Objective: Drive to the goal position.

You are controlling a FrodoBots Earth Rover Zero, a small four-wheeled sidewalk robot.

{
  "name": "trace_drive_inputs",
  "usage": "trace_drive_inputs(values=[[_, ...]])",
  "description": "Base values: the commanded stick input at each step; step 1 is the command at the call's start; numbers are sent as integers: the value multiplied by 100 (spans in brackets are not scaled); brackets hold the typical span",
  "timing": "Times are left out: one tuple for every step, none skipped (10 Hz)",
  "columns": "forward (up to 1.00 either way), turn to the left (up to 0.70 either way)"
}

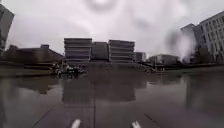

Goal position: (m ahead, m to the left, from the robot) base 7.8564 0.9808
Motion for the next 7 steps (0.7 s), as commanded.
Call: trace_drive_inputs(values=[[70, 0], [70, 0], [70, 1], [70, 6], [70, 12], [70, 19], [70, 1]])
